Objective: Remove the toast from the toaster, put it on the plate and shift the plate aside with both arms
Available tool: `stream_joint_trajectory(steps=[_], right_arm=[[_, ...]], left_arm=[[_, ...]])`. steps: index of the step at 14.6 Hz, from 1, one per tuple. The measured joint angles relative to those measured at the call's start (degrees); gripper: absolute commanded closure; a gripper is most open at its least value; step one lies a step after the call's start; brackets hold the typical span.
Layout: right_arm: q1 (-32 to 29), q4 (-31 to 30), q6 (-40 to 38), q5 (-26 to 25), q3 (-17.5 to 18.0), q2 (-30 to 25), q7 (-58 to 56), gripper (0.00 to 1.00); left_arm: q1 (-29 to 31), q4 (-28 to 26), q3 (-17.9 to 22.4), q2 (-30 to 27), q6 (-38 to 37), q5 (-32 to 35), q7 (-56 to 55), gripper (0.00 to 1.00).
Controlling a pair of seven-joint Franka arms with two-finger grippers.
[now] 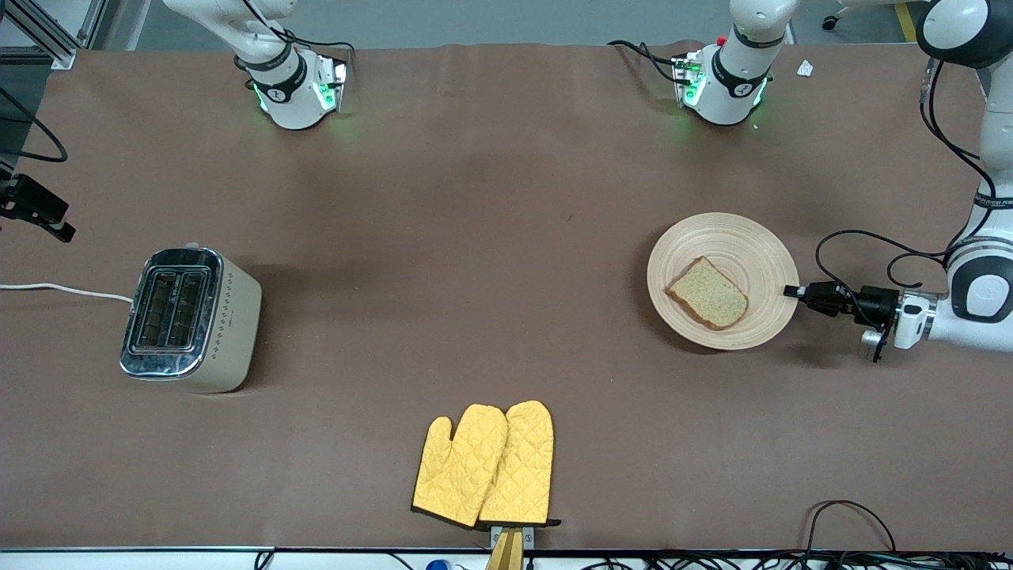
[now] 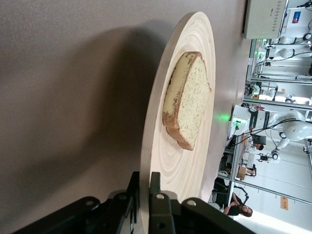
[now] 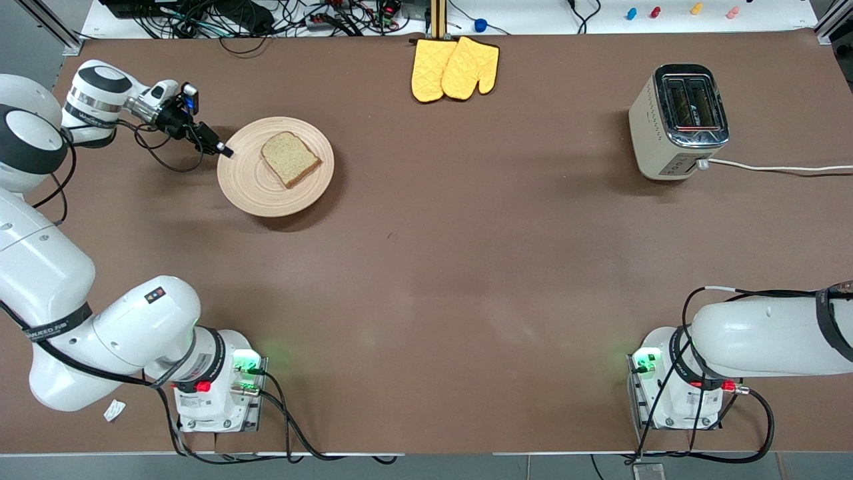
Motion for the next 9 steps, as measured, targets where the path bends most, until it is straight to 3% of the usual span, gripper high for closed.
stream_joint_trajectory(steps=[9], right_arm=[[0.0,0.0,0.0,0.0,0.0,0.0,0.0,0.0]], left_arm=[[0.9,13.8,0.0,7.3,-2.7,0.0,-0.8,1.0]])
